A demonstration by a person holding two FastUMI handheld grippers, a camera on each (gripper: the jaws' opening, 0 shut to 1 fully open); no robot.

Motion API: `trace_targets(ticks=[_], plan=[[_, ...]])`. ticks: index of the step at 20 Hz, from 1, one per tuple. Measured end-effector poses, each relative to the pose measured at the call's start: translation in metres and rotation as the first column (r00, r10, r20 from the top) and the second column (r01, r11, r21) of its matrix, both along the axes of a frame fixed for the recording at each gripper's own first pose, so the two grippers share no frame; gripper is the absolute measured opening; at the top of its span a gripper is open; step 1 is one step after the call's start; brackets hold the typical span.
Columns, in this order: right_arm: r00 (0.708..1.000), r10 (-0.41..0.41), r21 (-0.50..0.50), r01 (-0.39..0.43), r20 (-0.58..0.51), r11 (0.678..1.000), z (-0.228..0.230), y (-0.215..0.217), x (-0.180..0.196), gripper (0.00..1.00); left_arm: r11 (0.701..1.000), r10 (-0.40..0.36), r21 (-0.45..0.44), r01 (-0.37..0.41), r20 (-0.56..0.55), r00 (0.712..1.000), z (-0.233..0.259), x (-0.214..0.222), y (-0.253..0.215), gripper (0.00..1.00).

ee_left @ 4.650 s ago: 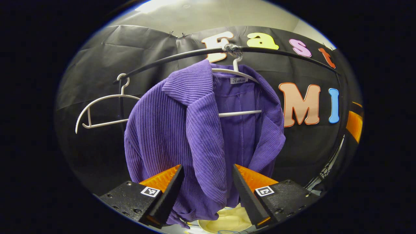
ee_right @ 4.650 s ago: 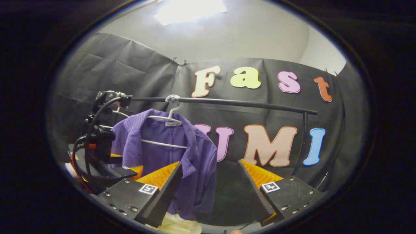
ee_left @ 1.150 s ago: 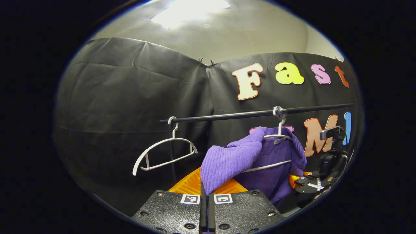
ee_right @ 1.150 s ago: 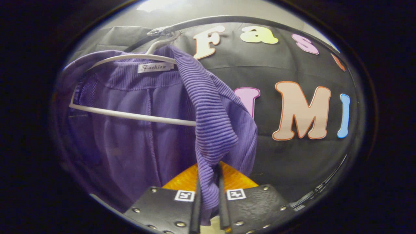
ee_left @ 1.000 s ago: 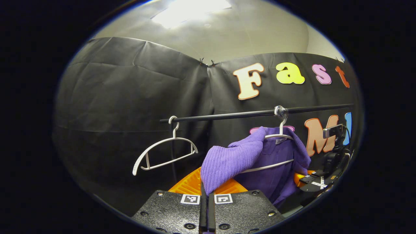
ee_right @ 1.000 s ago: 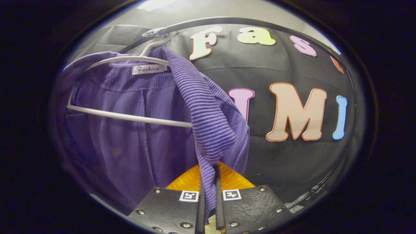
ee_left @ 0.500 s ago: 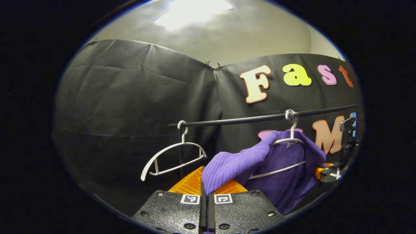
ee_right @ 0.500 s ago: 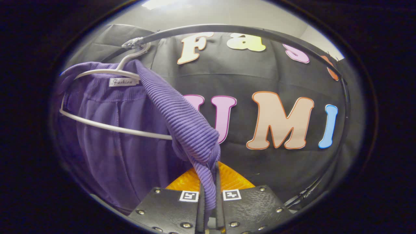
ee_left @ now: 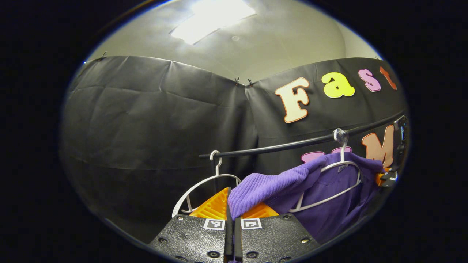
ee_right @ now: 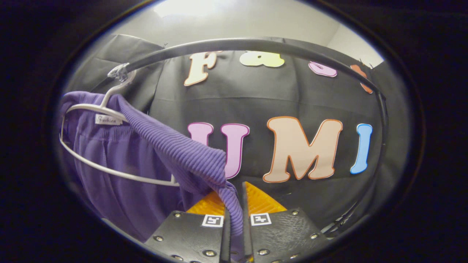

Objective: Grasp the clothes on the hanger with both hands and then place them into the laundry hamper below.

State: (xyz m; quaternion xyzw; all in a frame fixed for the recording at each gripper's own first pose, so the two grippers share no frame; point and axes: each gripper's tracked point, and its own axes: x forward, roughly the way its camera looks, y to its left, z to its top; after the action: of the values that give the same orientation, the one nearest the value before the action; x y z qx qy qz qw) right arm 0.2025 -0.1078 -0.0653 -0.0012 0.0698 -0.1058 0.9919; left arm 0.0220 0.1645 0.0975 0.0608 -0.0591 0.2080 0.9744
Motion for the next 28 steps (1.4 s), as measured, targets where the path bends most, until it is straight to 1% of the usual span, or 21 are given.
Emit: trace_targets(ticks=[2, 5, 6, 8, 12, 16, 18, 19, 20, 22, 26, 28], plan=[[1.0, -0.002, 0.003, 0.002, 0.009, 1.0, 0.003, -0.002, 0.004, 0.13, 1.0, 0.005, 0.002, -0.005, 0.004, 1.0, 0.001, 0.003, 0.005, 0.02], [0.999, -0.015, 0.008, 0.015, 0.034, 1.0, 0.01, -0.005, 0.005, 0.13, 1.0, 0.018, 0.01, -0.018, 0.015, 1.0, 0.005, 0.011, 0.014, 0.0], [0.999, -0.02, 0.011, 0.02, 0.043, 1.0, 0.012, -0.007, 0.007, 0.13, 1.0, 0.023, 0.019, -0.024, 0.021, 0.999, 0.007, 0.014, 0.018, 0.04], [0.998, -0.022, 0.02, 0.021, 0.05, 1.0, 0.013, -0.008, 0.013, 0.13, 0.999, 0.026, 0.029, -0.027, 0.033, 0.999, 0.01, 0.022, 0.025, 0.04], [0.998, -0.021, 0.004, 0.02, 0.055, 1.0, 0.014, -0.007, 0.017, 0.13, 0.999, 0.013, 0.033, -0.015, 0.04, 0.999, 0.009, 0.043, 0.041, 0.04], [0.998, -0.029, -0.002, 0.029, 0.06, 1.0, 0.015, -0.01, 0.024, 0.13, 0.999, -0.021, 0.041, 0.019, 0.028, 0.999, -0.008, 0.06, 0.048, 0.04], [0.997, -0.04, -0.009, 0.041, 0.068, 0.999, 0.016, -0.014, 0.027, 0.13, 0.999, -0.03, 0.03, 0.029, 0.008, 1.0, -0.023, 0.066, 0.048, 0.0], [0.996, -0.05, -0.014, 0.051, 0.072, 0.999, 0.016, -0.017, 0.029, 0.13, 0.999, -0.035, 0.027, 0.035, -0.001, 0.999, -0.028, 0.068, 0.047, 0.04], [0.995, -0.06, -0.017, 0.061, 0.075, 0.998, 0.016, -0.02, 0.031, 0.13, 0.999, -0.042, 0.018, 0.042, -0.008, 0.999, -0.035, 0.069, 0.045, 0.03], [0.994, -0.078, -0.023, 0.08, 0.076, 0.997, 0.015, -0.027, 0.036, 0.13, 0.998, -0.057, -0.013, 0.057, -0.013, 0.998, -0.047, 0.072, 0.04, 0.0], [0.994, -0.096, -0.042, 0.099, 0.056, 0.994, 0.004, -0.035, 0.045, 0.13, 0.991, -0.082, -0.112, 0.078, -0.029, 0.996, -0.074, 0.074, 0.03, 0.0], [0.994, -0.101, -0.053, 0.102, 0.035, 0.993, -0.005, -0.037, 0.047, 0.13, 0.988, -0.086, -0.13, 0.08, -0.044, 0.995, -0.084, 0.073, 0.027, 0.02]])
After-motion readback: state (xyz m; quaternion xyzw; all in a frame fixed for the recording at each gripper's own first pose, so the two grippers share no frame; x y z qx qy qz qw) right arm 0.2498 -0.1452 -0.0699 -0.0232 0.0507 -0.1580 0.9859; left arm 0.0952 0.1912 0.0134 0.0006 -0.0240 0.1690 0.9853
